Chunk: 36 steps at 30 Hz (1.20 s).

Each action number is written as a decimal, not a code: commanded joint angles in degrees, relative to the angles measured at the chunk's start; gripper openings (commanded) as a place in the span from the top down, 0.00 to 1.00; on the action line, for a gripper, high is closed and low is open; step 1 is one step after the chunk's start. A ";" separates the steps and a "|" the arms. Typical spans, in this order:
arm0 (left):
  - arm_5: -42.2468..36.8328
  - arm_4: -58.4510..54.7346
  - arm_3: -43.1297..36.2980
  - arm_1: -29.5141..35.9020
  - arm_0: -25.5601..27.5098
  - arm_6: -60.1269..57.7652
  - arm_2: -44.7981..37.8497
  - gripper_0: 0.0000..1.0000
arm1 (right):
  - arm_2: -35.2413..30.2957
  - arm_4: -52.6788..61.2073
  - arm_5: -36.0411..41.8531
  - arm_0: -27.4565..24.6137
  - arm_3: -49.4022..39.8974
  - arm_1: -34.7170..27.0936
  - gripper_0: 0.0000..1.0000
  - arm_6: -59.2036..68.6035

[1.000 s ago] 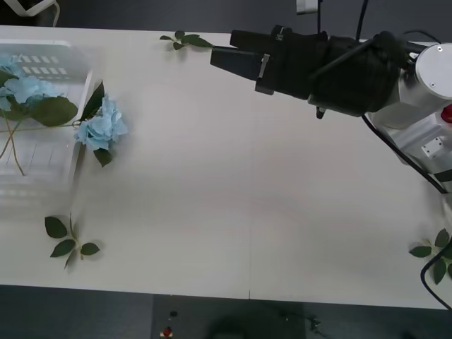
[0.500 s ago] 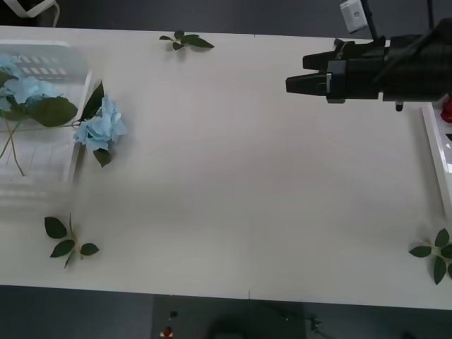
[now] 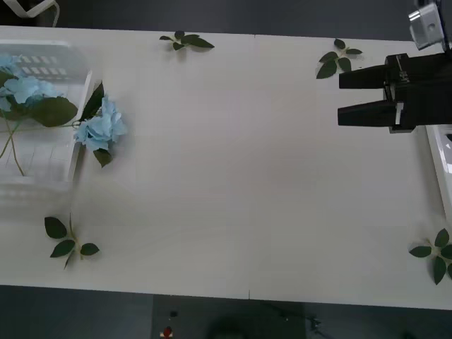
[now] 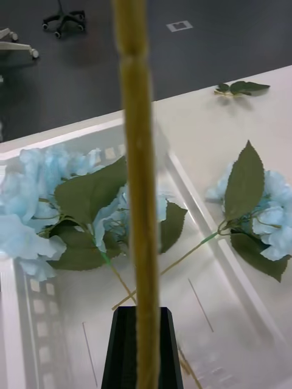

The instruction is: Put the red flowers into the right box and the blue flowers into the left box

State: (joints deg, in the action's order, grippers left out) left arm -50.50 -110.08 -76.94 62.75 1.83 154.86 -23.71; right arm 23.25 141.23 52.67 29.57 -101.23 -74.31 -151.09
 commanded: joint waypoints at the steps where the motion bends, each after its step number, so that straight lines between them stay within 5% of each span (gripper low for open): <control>1: 0.67 0.22 0.12 1.85 -1.13 0.14 -0.55 1.00 | -0.84 5.37 1.47 -1.89 -1.52 -4.35 0.00 -3.91; 4: 1.02 0.22 0.38 1.85 -1.13 0.14 -0.46 0.97 | -0.84 8.27 2.44 -3.64 -1.52 -5.76 0.00 -3.91; 8: 1.98 0.31 0.91 1.94 -1.22 0.14 -0.46 0.57 | -0.84 11.09 2.87 -5.67 -1.52 -6.20 0.00 -3.91; 21: -1.71 -2.15 0.12 1.85 -1.83 0.14 -0.46 0.20 | -0.93 12.32 3.67 -6.72 -1.61 -6.02 0.00 -3.91; 31: -9.09 -12.44 -10.07 1.85 -4.47 0.14 6.48 0.19 | -0.84 12.40 4.02 -6.81 -1.25 -5.49 0.00 -3.91; 36: -9.09 -13.93 -16.67 1.85 -10.27 0.14 15.44 0.18 | -0.84 12.40 4.02 -6.81 -1.25 -5.49 0.00 -3.91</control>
State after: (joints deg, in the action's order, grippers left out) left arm -59.35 -123.30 -89.95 62.75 -4.03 154.86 -11.43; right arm 23.25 152.90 56.33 22.05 -101.58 -79.21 -154.79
